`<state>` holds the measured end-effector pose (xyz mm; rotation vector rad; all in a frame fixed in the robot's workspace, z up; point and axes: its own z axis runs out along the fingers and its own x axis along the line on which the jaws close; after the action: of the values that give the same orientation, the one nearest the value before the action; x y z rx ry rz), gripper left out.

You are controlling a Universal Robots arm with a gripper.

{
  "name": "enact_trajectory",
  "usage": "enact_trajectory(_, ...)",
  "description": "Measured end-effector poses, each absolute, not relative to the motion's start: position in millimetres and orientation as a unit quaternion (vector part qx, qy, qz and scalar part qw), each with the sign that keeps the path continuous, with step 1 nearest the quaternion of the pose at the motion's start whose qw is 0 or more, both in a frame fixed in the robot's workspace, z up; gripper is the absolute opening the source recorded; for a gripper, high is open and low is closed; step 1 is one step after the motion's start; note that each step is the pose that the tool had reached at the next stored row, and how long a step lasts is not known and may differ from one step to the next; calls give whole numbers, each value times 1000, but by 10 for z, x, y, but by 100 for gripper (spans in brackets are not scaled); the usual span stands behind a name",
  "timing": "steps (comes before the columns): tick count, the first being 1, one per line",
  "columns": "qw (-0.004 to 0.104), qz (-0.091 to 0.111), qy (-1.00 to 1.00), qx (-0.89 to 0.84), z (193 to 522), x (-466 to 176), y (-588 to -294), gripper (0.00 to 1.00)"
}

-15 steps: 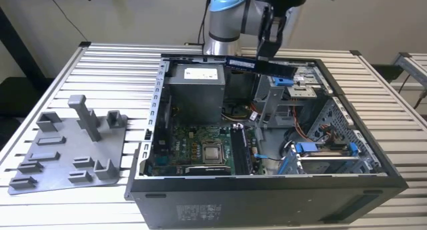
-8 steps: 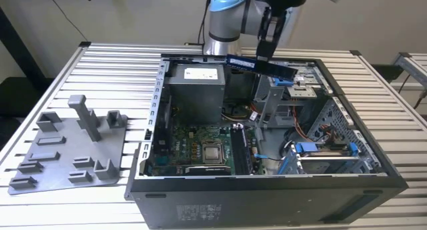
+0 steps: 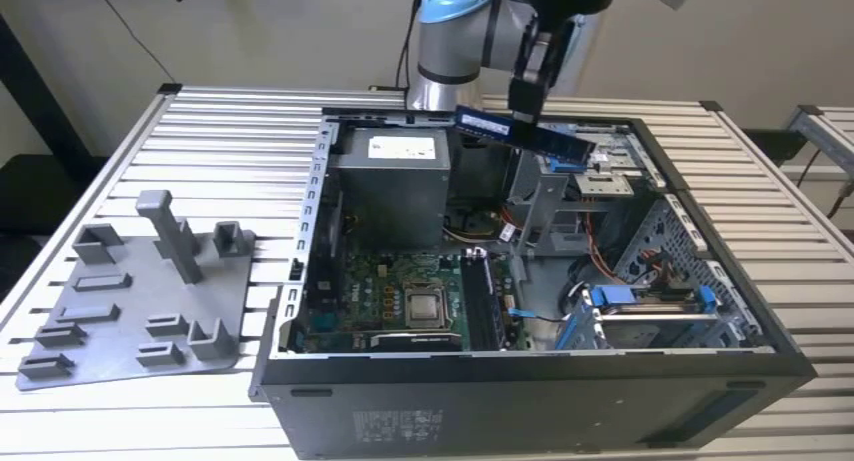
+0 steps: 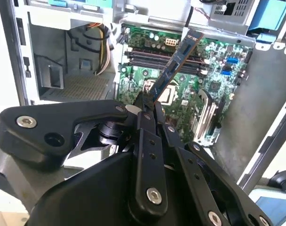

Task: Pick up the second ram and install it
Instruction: 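Insert the second ram into the second slot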

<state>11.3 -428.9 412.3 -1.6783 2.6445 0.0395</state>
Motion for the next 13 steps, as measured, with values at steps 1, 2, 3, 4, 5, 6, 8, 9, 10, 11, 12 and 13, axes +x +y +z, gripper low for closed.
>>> enact_trajectory(1, 5, 13, 847, -531, 4123, 113, -4289, 14)
enact_trajectory(2, 5, 13, 850, -526, 4123, 112, -4289, 14)
enact_trajectory(3, 5, 13, 853, -522, 4123, 112, -4289, 14)
enact_trajectory(4, 5, 13, 856, -517, 4123, 112, -4289, 14)
enact_trajectory(5, 5, 12, 858, -513, 4123, 113, -4289, 14)
enact_trajectory(6, 5, 12, 861, -509, 4123, 113, -4289, 14)
enact_trajectory(8, 5, 12, 865, -501, 4123, 113, -4289, 14)
enact_trajectory(9, 5, 12, 868, -496, 4123, 113, -4289, 14)
enact_trajectory(10, 5, 12, 871, -492, 4122, 112, -4289, 14)
enact_trajectory(11, 5, 12, 873, -487, 4120, 112, -4289, 14)
enact_trajectory(12, 5, 12, 876, -482, 4117, 113, -4289, 14)
enact_trajectory(13, 5, 12, 879, -476, 4115, 113, -4289, 14)
